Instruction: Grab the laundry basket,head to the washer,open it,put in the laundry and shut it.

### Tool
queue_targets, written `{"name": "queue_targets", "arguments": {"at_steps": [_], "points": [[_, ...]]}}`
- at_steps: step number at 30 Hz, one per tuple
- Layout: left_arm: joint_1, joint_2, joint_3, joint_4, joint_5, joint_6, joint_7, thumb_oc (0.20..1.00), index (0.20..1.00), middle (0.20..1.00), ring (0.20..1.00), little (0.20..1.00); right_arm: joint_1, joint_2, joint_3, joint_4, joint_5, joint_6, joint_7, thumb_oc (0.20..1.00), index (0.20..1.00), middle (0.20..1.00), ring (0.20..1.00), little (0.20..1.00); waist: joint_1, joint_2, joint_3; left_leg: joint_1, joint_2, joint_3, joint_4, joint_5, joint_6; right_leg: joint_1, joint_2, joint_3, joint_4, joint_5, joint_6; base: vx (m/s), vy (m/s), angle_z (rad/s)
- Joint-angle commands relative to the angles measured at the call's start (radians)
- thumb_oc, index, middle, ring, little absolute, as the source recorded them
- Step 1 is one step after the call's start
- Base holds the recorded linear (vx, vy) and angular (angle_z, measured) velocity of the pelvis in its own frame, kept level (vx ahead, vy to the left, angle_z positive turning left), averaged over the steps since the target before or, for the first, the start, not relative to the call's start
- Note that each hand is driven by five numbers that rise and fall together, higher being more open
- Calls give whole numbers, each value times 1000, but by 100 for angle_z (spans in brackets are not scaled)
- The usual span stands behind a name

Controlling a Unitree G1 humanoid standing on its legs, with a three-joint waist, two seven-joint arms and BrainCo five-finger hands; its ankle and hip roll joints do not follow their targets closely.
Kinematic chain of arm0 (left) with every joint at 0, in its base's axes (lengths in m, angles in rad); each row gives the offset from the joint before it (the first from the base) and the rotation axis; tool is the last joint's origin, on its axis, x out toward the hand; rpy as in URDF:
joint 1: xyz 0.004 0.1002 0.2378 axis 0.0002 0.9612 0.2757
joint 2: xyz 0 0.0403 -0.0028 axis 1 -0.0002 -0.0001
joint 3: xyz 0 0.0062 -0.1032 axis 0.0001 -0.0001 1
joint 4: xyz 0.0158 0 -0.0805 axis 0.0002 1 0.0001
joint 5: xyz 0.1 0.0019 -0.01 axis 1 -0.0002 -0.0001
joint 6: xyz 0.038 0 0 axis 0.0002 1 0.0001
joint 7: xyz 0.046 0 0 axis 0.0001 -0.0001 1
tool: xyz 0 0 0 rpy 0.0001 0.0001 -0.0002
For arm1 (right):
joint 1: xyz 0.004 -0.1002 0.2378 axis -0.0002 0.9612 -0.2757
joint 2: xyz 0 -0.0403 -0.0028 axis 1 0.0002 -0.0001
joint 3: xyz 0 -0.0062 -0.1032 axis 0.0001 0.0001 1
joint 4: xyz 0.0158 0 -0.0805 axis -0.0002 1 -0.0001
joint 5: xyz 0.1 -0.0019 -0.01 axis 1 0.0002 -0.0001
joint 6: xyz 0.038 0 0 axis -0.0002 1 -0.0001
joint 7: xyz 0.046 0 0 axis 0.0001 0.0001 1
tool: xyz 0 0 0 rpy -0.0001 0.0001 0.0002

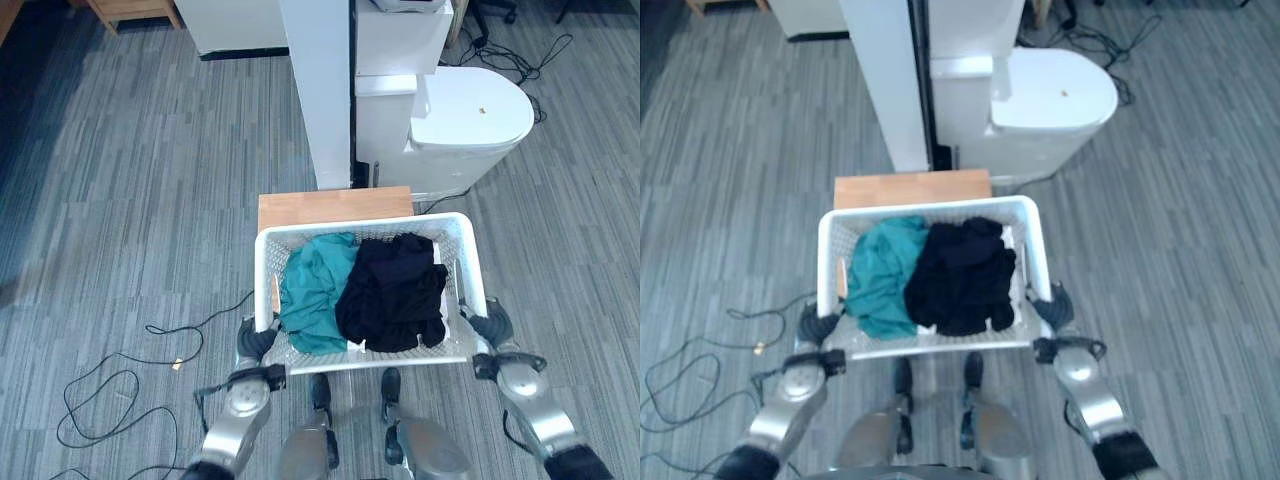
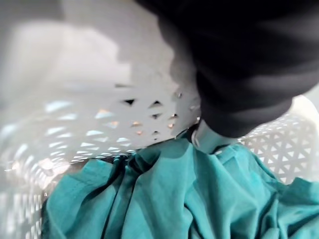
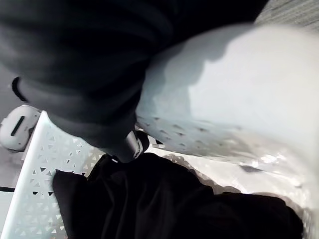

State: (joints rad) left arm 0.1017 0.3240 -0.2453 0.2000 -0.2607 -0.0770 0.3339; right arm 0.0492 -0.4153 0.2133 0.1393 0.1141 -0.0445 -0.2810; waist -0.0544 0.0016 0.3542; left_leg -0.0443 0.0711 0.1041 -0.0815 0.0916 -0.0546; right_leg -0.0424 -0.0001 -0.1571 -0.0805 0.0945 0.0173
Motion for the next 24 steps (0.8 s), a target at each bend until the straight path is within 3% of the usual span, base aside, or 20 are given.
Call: {"name": "queue_targets", "arguments": {"at_steps": [1, 6, 9, 13, 17, 18, 19, 20, 21, 23, 24], "points": [[-72, 24, 66, 21, -47, -71, -145, 200, 200, 200, 200, 200, -60, -18, -53, -9, 57, -115, 103, 200, 200, 200, 200, 200, -18, -28, -137, 31, -20, -1, 97, -133, -4, -18, -37, 36, 79, -133, 72, 54, -14, 2], [-1, 42, 67, -63, -30, -67, -170, 200, 200, 200, 200, 200, 18, -22, -83, -77, 46, -114, 124, 200, 200, 200, 200, 200, -27, -32, -150, 32, -43, -87, 130, -155, -1, 0, -39, 61, 85, -135, 68, -10, 35, -3], [13, 47, 53, -77, -24, -62, -186, 200, 200, 200, 200, 200, 50, -17, -90, -98, 56, -112, 137, 200, 200, 200, 200, 200, -43, -24, -168, 51, -42, -74, 113, -164, 5, 5, -42, 68, 80, -131, 76, 29, 127, -8], [15, 61, 28, -106, 7, -49, -206, 200, 200, 200, 200, 200, 66, -2, -95, -111, 67, -106, 142, 200, 200, 200, 200, 200, -81, -24, -177, 75, -51, 0, 106, -185, 28, -18, -41, 143, 75, -93, 100, -42, 163, -54], [-13, 85, 25, -123, 23, -54, -205, 200, 200, 200, 200, 200, 47, 15, -85, -104, 77, -105, 139, 200, 200, 200, 200, 200, -103, -31, -157, 80, -44, 131, 113, -208, 51, -103, -20, 218, 125, -61, 134, -127, 116, -118], [-24, 94, 28, -130, 27, -58, -203, 200, 200, 200, 200, 200, 39, 20, -77, -101, 71, -106, 138, 200, 200, 200, 200, 200, -98, -35, -147, 81, -34, 179, 118, -214, 51, -129, -27, 186, 143, -57, 142, -84, 15, -211], [-28, 97, 41, -150, 32, -64, -200, 200, 200, 200, 200, 200, 32, 30, -67, -108, 61, -108, 135, 200, 200, 200, 200, 200, -73, -28, -150, 113, -1, 280, 122, -246, 40, -138, -94, -49, 172, -92, 142, -114, -40, -321], [-29, 96, 41, -150, 33, -64, -200, 200, 200, 200, 200, 200, 32, 29, -67, -109, 61, -107, 135, 200, 200, 200, 200, 200, -74, -36, -145, 105, -3, 295, 127, -228, 42, -145, -100, -58, 174, -78, 131, 2, -67, -381], [-37, 91, 52, -149, 27, -60, -199, 200, 200, 200, 200, 200, 26, 37, -63, -108, 63, -110, 130, 200, 200, 200, 200, 200, -52, -25, -154, 127, 22, 348, 133, -246, 31, -133, -154, -245, 214, -116, 119, -18, -97, -260], [-39, 82, 57, -138, 29, -57, -199, 200, 200, 200, 200, 200, 17, 40, -52, -106, 62, -112, 130, 200, 200, 200, 200, 200, -41, -32, -164, 142, 39, 418, 151, -251, 26, -111, -197, -370, 224, -130, 108, 66, -153, -163], [-33, 78, 49, -135, 34, -51, -209, 200, 200, 200, 200, 200, 21, 42, -49, -111, 61, -106, 135, 200, 200, 200, 200, 200, -47, -35, -165, 154, 42, 436, 158, -257, 24, -119, -195, -356, 233, -130, 103, 121, -206, -207]]}}
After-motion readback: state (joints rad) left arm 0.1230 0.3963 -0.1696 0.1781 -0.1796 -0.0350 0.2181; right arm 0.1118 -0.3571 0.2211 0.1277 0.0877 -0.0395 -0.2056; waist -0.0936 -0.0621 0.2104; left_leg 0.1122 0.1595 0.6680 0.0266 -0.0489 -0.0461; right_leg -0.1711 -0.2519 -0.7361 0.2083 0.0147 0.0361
